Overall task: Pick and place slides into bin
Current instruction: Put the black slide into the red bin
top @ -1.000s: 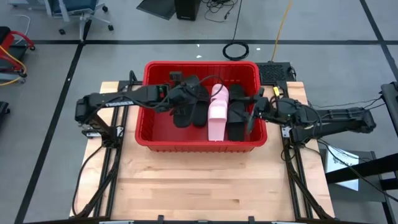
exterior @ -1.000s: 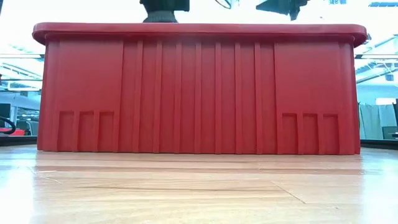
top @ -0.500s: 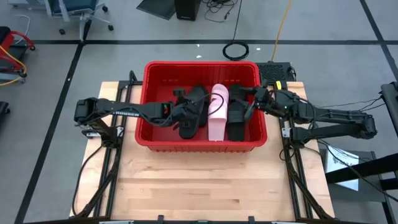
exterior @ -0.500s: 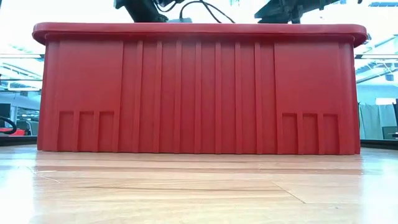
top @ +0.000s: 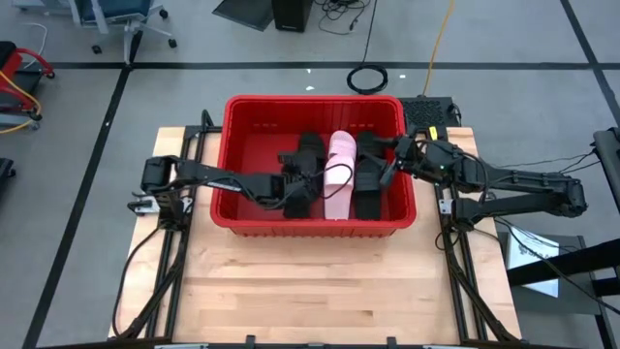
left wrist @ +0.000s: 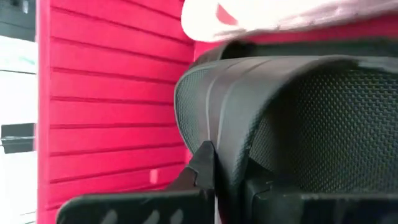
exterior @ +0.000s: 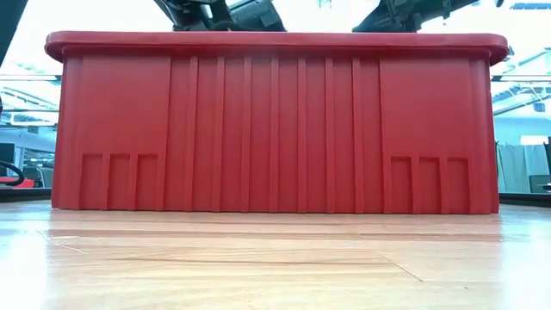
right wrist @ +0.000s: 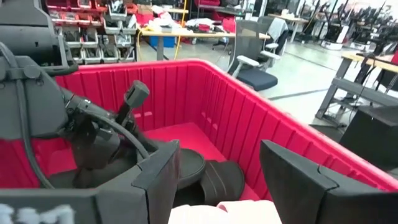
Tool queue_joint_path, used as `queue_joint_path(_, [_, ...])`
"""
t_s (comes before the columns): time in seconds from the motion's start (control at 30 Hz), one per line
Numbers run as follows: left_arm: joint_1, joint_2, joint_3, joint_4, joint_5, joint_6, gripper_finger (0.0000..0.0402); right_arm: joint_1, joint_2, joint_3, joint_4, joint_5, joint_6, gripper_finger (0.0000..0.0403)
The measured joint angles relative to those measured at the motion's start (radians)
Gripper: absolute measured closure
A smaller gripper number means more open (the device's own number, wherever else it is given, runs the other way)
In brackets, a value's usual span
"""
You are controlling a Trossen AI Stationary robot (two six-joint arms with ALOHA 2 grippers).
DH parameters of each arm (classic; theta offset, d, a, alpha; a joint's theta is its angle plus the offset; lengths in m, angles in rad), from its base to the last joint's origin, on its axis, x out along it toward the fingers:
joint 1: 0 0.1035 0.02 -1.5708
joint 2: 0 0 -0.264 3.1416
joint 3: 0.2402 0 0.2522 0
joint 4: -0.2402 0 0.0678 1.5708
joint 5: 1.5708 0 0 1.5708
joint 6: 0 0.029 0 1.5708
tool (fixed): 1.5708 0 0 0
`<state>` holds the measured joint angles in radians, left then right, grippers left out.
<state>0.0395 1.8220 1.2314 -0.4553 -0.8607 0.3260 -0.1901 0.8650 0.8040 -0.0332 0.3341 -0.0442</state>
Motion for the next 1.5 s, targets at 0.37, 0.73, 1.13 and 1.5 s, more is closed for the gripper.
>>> queue_joint_path(0.37, [-0.002,0.02,0.001,0.065,0.075,-0.048,0.0386,0.0,0.0,0.0,-0.017,0.0,0.006,0.0193])
queue_joint_path(0.73, [-0.043,0.02,0.001,0.063,0.111,-0.076,0.0385,0.0,0.0,0.0,-0.017,0.0,0.006,0.0193])
queue_joint_path(1.13, [-0.044,0.02,0.001,0.056,0.157,-0.051,0.0384,0.0,0.0,0.0,-0.02,0.0,0.004,0.0193])
queue_joint_path(1.5, [-0.045,0.015,0.001,0.057,0.16,-0.02,0.0292,0.0,0.0,0.0,-0.025,0.0,0.002,0.0193])
